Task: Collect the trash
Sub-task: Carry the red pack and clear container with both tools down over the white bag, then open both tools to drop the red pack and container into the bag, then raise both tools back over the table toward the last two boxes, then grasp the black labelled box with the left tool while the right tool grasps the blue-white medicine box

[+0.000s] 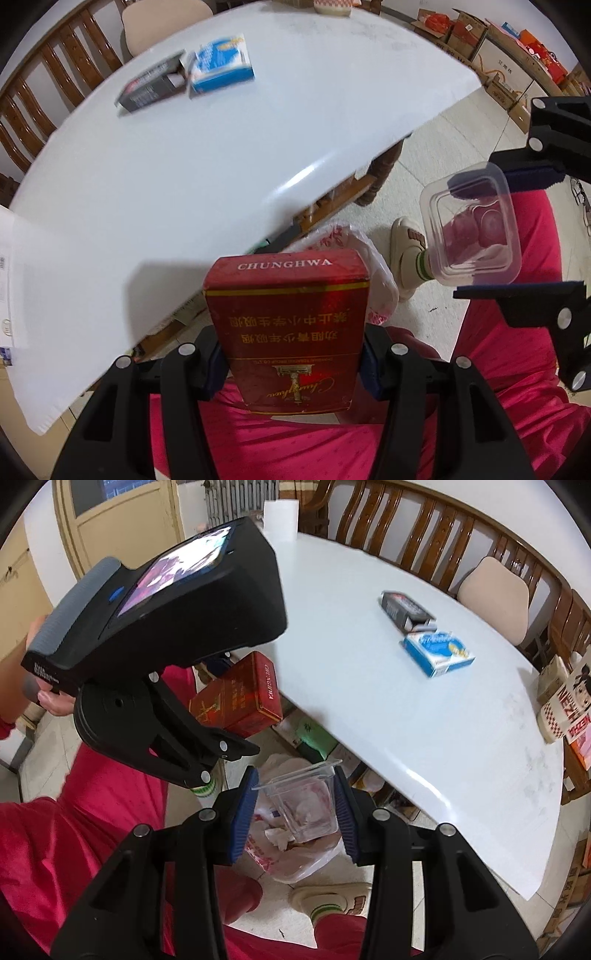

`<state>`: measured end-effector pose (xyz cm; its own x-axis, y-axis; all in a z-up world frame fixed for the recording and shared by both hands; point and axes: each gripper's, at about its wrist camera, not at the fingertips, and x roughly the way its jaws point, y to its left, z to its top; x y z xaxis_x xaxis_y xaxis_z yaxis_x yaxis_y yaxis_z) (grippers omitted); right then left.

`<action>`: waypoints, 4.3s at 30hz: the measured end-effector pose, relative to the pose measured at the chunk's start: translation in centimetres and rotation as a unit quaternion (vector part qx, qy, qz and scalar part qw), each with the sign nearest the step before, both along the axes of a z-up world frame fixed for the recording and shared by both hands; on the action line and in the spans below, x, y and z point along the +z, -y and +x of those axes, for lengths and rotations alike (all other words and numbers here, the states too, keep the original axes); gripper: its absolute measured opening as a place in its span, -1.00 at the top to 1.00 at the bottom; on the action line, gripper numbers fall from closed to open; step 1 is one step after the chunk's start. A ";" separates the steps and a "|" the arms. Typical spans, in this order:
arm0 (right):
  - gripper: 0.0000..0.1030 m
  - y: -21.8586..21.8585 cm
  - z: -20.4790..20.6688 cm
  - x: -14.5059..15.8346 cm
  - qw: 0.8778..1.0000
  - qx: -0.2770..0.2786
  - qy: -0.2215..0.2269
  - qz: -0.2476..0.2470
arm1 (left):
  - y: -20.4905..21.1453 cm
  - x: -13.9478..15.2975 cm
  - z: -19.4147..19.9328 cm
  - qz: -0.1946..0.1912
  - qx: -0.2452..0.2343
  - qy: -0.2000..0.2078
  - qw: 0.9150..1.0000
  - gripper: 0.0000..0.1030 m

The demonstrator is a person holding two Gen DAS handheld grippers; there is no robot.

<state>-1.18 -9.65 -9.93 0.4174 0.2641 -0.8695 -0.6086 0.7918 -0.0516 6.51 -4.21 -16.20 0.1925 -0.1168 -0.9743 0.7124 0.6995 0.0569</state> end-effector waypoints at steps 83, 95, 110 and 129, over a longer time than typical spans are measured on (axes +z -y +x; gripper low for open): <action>-0.87 7.6 4.8 2.1 0.959 -0.210 -0.095 0.164 | -5.6 7.7 3.9 0.011 -0.030 0.063 0.997 -0.85; -0.87 8.1 15.4 14.5 0.941 -0.273 -0.081 0.184 | -2.3 17.3 15.3 0.050 -0.181 0.118 0.975 -0.85; -0.87 9.1 24.2 10.6 0.898 -0.373 -0.149 0.177 | 1.3 12.1 19.5 0.065 -0.355 0.084 0.929 -0.85; -0.87 9.8 32.1 -0.8 0.843 -0.452 -0.232 0.175 | 3.7 5.9 25.3 0.026 -0.416 0.019 0.909 -0.84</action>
